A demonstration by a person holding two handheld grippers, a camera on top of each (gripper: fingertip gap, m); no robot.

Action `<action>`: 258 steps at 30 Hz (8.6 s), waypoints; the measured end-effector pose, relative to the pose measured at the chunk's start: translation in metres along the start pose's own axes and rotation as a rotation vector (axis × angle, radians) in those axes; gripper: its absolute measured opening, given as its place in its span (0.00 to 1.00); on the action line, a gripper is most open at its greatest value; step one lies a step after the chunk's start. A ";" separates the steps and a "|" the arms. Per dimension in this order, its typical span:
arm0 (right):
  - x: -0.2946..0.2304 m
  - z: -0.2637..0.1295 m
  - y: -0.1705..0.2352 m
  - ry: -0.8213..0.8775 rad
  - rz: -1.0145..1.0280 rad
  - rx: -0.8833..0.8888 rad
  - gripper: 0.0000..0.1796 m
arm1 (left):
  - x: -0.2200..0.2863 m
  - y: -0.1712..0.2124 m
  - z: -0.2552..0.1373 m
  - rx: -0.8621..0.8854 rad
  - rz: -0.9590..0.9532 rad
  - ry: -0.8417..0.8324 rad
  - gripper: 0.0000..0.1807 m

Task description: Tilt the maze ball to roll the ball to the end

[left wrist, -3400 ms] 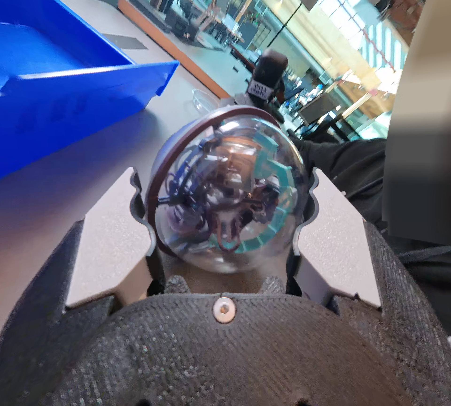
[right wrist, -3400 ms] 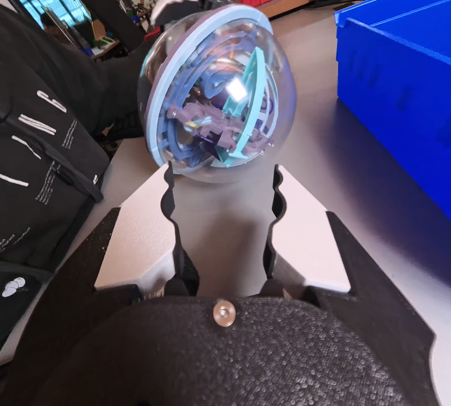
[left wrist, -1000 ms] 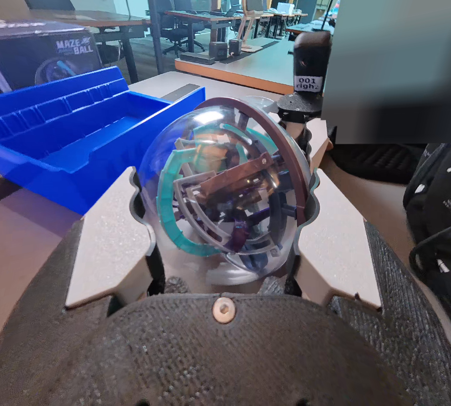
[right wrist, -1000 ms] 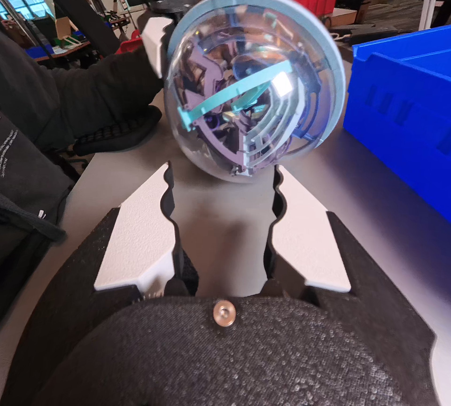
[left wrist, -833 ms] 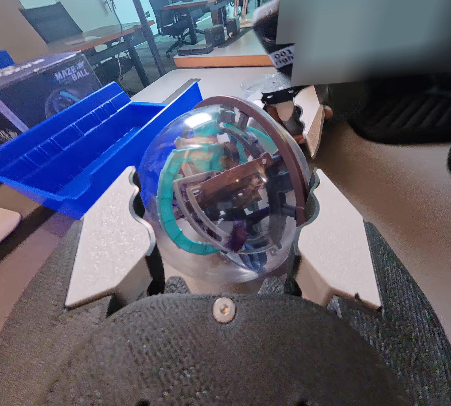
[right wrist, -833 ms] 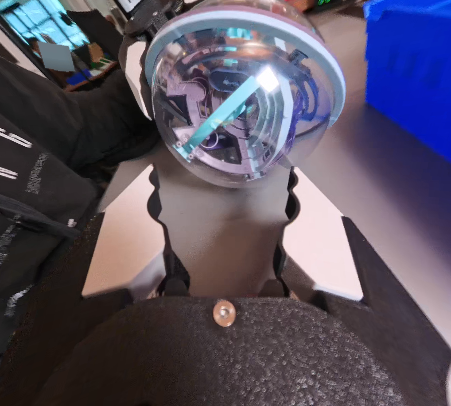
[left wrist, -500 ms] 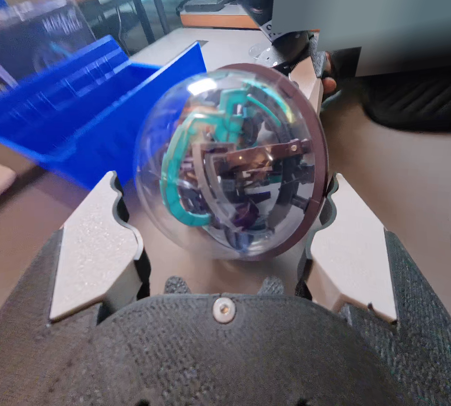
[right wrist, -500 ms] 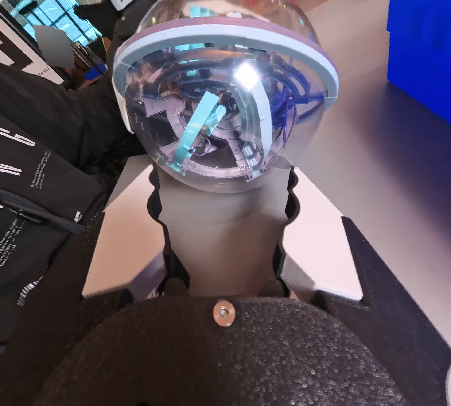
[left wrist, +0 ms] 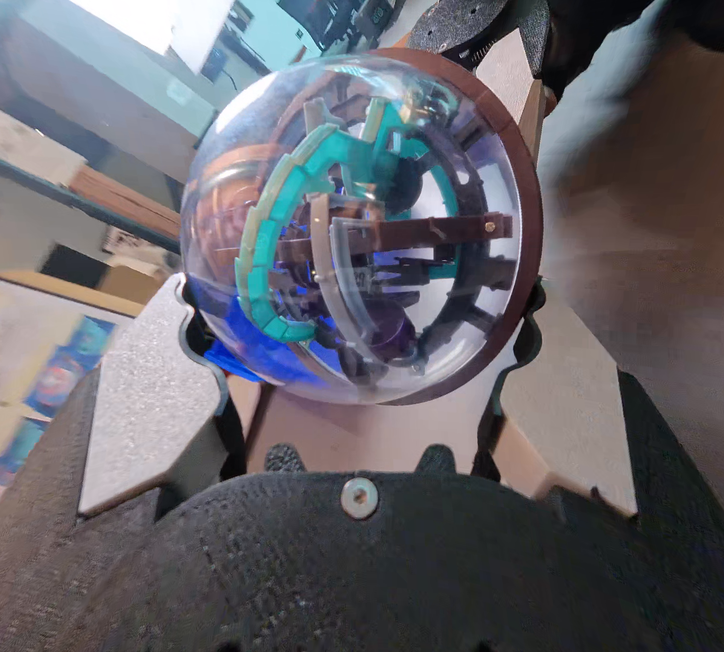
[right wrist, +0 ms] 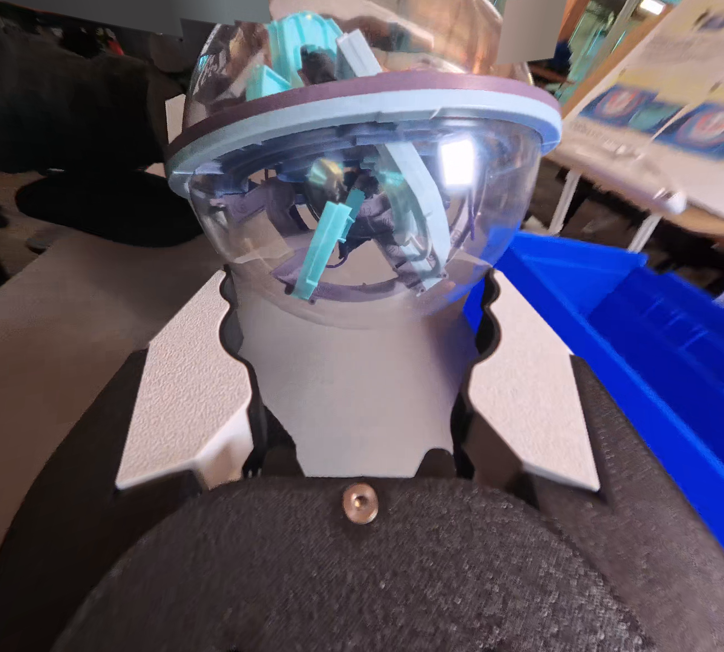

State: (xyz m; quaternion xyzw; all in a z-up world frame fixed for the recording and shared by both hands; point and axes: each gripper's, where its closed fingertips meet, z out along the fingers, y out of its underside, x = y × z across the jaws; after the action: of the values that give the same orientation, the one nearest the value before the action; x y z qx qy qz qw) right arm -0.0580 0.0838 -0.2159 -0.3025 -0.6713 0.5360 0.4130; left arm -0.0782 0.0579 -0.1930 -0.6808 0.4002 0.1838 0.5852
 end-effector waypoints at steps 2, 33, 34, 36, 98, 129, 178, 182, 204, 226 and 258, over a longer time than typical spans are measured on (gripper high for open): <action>0.000 -0.005 -0.016 0.026 -0.043 0.024 0.68 | -0.008 -0.015 -0.004 0.014 0.067 -0.019 0.88; -0.031 -0.042 -0.114 0.085 -0.082 0.209 0.48 | -0.027 -0.063 -0.048 0.640 -1.080 0.484 0.88; -0.031 -0.042 -0.112 0.086 -0.083 0.210 0.48 | -0.026 -0.061 -0.047 0.653 -1.104 0.499 0.88; -0.028 -0.042 -0.107 0.096 -0.089 0.207 0.48 | -0.025 -0.057 -0.044 0.665 -1.130 0.511 0.88; -0.021 -0.021 0.033 -0.080 0.410 -0.037 0.58 | 0.019 0.007 0.010 0.198 -1.236 0.330 0.88; -0.053 -0.036 0.033 -0.216 0.259 -0.080 0.39 | 0.056 0.034 -0.028 0.344 -0.963 0.813 0.84; 0.020 -0.039 0.072 -0.129 0.522 -0.204 0.00 | 0.004 0.039 0.007 0.245 -1.187 0.557 0.68; 0.019 -0.040 0.071 -0.132 0.517 -0.203 0.00 | -0.006 0.039 0.004 0.270 -1.155 0.504 0.61; 0.029 -0.040 0.079 -0.082 0.438 -0.247 0.17 | -0.038 0.058 -0.003 0.391 -1.219 0.384 0.04; 0.013 -0.040 0.022 -0.030 0.253 -0.045 0.03 | -0.039 0.103 0.002 0.357 -1.385 0.307 0.04; -0.006 -0.046 0.011 -0.079 0.211 0.022 0.03 | -0.023 0.032 -0.005 0.473 -1.072 0.410 0.71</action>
State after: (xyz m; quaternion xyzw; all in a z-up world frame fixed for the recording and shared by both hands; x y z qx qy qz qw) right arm -0.0154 0.1029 -0.2240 -0.3455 -0.6457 0.5953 0.3308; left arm -0.1175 0.0604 -0.1959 -0.6603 0.1367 -0.3639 0.6425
